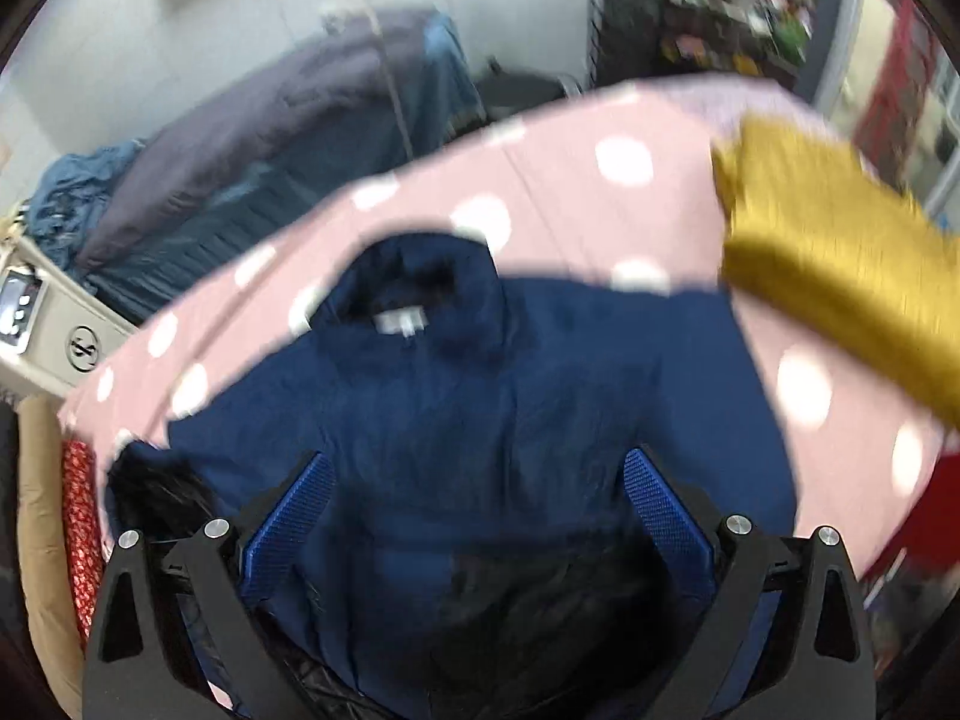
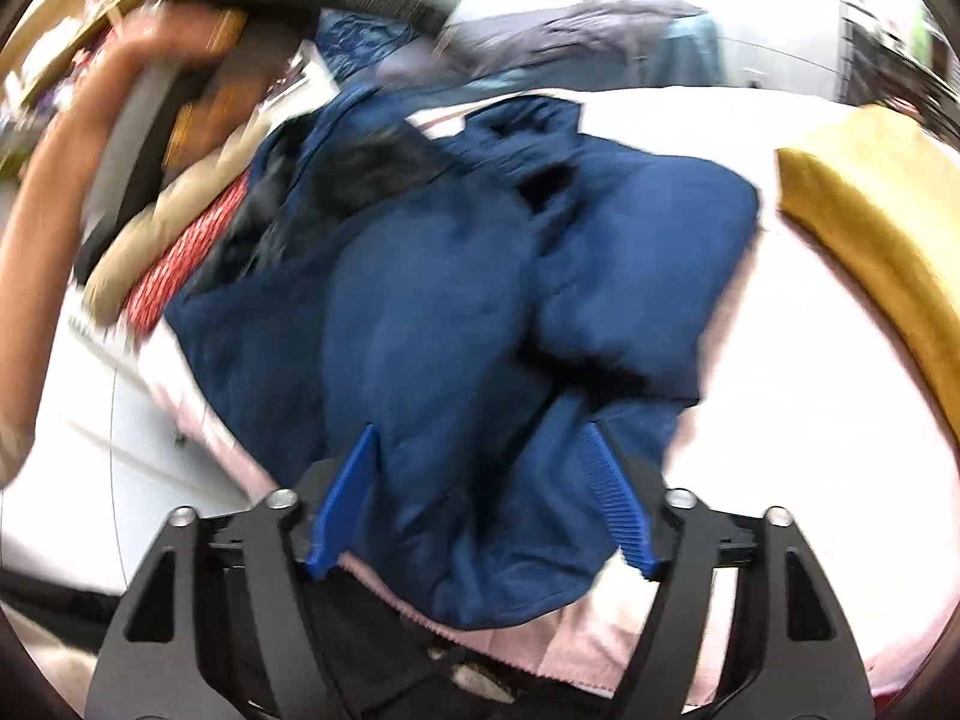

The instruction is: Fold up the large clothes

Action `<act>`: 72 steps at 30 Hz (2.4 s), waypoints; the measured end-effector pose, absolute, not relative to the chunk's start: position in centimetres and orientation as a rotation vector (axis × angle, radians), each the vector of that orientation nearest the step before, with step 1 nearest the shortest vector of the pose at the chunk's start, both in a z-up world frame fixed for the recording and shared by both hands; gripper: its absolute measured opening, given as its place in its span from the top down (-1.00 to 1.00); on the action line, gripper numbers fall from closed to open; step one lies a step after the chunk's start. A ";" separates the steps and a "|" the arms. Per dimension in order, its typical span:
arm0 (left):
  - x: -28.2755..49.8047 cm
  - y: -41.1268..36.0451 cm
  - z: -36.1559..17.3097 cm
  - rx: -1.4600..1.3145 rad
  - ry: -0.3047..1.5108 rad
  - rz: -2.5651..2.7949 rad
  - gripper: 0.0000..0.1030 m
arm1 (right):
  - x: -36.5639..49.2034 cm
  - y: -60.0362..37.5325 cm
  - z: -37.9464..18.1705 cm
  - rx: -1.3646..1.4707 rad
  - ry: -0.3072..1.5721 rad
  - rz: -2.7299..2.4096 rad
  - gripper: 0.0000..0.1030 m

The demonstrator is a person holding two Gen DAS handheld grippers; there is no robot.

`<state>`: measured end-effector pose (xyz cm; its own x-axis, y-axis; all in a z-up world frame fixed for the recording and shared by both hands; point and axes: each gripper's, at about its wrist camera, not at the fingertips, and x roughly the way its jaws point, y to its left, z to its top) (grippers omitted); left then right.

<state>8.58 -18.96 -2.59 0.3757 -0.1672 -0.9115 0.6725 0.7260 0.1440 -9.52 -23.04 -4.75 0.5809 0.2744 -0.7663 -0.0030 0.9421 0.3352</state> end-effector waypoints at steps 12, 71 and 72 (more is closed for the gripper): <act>1.9 -1.2 -12.9 0.235 1.444 -0.434 -0.86 | -6.7 -24.5 -7.2 0.281 0.995 0.082 -0.41; 15.7 7.7 12.1 -0.021 0.799 -0.080 0.92 | 1.7 -34.0 8.6 -0.123 0.505 -0.317 0.86; 15.5 8.9 13.2 -0.013 0.759 -0.026 1.00 | 1.8 -35.1 9.5 -0.132 0.478 -0.337 0.85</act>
